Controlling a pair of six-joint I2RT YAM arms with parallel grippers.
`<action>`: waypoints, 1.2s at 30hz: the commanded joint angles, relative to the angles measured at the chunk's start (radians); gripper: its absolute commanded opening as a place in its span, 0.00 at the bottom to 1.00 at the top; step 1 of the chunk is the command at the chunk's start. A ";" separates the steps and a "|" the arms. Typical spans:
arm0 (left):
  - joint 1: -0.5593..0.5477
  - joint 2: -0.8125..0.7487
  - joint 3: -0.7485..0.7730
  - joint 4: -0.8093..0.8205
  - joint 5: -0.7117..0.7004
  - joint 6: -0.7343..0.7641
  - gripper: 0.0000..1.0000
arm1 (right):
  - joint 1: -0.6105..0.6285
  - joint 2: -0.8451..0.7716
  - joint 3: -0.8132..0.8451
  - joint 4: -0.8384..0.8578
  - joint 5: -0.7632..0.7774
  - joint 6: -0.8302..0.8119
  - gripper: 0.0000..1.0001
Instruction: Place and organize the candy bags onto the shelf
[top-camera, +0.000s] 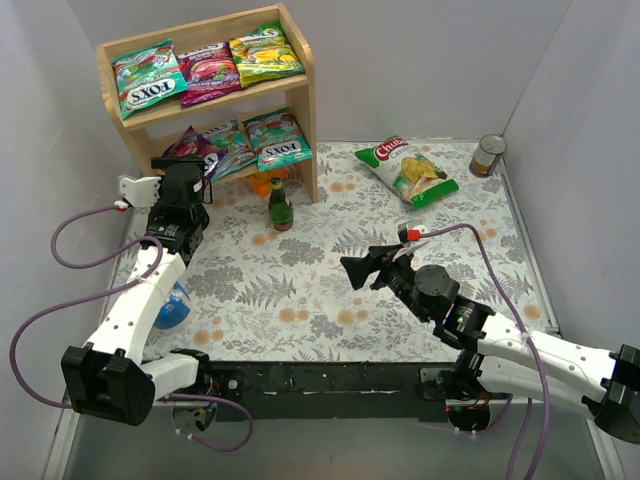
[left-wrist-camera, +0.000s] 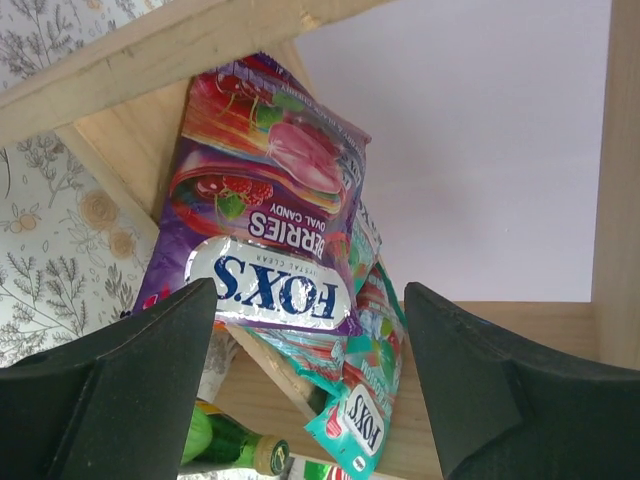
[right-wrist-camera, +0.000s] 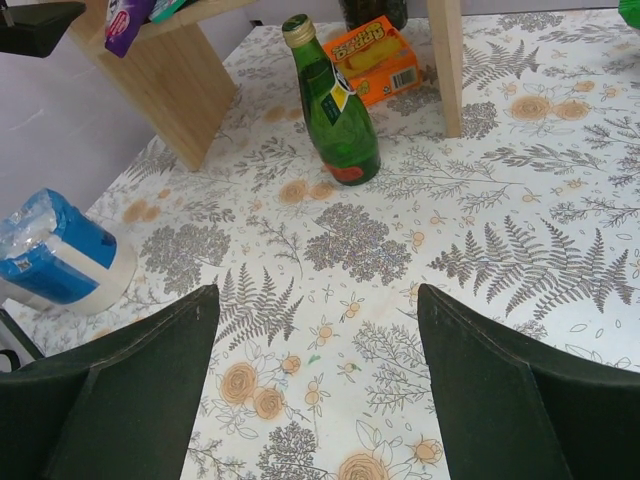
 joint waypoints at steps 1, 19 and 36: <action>0.005 0.004 0.021 0.018 0.061 -0.105 0.74 | -0.006 -0.023 -0.014 0.007 0.035 -0.012 0.87; 0.008 0.093 0.024 0.079 0.225 -0.178 0.88 | -0.013 -0.060 -0.049 -0.006 0.062 -0.001 0.86; 0.009 0.071 -0.005 0.021 0.061 -0.142 0.75 | -0.026 -0.052 -0.053 -0.004 0.053 0.002 0.86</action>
